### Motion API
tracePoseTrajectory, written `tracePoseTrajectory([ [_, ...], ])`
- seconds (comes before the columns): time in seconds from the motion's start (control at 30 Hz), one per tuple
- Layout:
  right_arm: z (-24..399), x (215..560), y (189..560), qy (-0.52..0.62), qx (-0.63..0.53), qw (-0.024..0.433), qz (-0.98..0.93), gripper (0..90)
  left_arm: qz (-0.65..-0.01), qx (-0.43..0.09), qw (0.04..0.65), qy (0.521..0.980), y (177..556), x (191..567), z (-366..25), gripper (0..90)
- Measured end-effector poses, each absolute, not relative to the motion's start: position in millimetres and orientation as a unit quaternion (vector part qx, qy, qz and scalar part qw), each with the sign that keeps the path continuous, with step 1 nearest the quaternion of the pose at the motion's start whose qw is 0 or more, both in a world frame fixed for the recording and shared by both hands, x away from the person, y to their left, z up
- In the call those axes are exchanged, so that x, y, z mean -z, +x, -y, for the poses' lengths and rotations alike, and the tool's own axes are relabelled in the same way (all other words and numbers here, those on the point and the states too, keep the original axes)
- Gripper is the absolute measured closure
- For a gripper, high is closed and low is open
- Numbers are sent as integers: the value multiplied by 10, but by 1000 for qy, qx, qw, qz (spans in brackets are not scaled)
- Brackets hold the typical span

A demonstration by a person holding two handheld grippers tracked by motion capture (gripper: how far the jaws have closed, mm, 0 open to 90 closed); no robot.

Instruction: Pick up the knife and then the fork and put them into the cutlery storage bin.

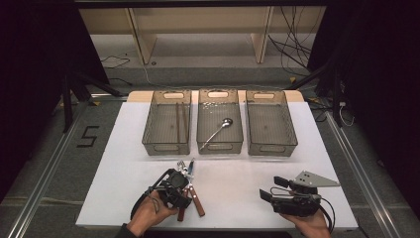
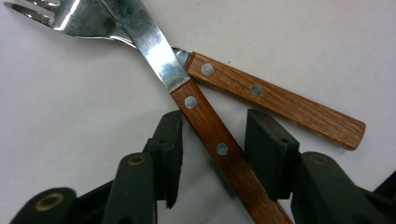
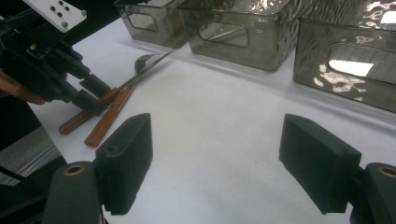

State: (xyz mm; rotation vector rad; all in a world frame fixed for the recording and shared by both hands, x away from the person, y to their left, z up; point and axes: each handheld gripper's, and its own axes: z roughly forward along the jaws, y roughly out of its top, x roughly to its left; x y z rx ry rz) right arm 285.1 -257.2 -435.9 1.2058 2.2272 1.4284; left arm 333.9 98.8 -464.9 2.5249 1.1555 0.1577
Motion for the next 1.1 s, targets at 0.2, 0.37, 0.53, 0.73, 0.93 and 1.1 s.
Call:
tracePoseTrajectory([
  [0.2,2570,4359,2852,411,-489,117,-761,266,-409,-60,178,893,3352,4648,-1012,642],
  [0.37,2566,4358,2852,410,-489,118,-761,266,-409,-62,177,893,3364,4646,-1031,699],
  [0.53,2566,4359,2852,410,-489,117,-761,266,-412,-63,178,891,3372,4644,-1049,751],
  [0.73,2564,4360,2853,409,-489,117,-761,266,-407,-63,181,893,3376,4645,-1064,761],
  [0.93,2569,4357,2852,410,-489,117,-761,267,-401,-69,182,895,3380,4645,-1088,764],
  [1.1,2569,4357,2852,411,-489,117,-761,266,-397,-71,190,895,3378,4612,-1112,765],
])
